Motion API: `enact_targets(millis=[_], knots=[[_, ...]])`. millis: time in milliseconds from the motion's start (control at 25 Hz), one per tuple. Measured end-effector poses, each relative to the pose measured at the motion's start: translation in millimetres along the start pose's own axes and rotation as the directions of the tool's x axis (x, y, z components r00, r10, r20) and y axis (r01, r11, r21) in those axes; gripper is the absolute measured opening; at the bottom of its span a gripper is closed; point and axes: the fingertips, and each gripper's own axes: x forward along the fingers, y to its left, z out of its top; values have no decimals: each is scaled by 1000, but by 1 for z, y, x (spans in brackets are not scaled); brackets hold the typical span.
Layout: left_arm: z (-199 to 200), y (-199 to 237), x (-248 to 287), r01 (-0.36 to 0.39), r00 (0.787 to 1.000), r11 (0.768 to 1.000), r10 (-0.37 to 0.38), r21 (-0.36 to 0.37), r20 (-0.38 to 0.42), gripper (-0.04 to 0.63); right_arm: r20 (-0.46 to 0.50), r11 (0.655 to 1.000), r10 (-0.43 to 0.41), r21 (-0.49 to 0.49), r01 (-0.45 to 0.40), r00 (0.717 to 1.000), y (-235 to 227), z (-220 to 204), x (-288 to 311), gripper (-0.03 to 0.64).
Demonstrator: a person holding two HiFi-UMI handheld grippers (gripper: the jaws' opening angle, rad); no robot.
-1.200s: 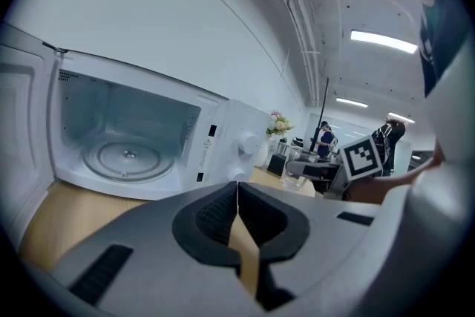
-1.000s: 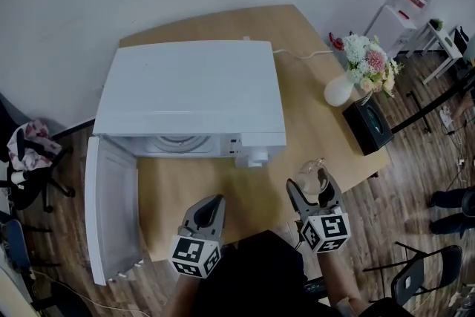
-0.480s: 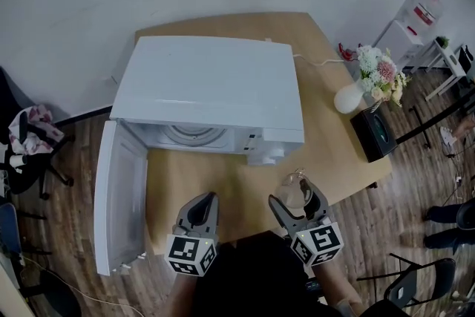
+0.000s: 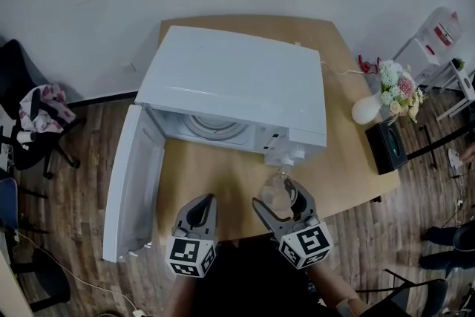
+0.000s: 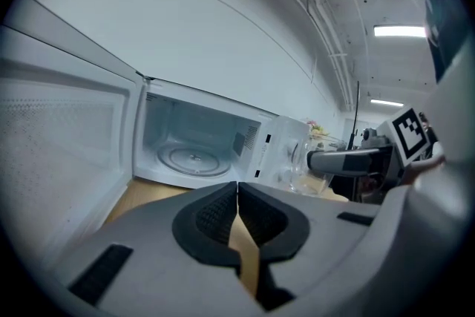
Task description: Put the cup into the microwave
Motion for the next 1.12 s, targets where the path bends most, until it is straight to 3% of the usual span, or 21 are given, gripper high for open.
enact_targets(millis=[480, 880, 1120], knots=[[-2, 27, -36, -142, 989, 987, 144, -71, 27, 6, -2, 987, 156, -44, -156, 988, 40, 18, 54, 341], [1, 35, -43, -197, 978, 975, 203, -106, 44, 6, 17, 977, 197, -85, -195, 980, 53, 33, 112, 341], [4, 39, -41, -216, 974, 969, 223, -118, 43, 6, 16, 980, 178, -90, -176, 984, 49, 33, 141, 341]])
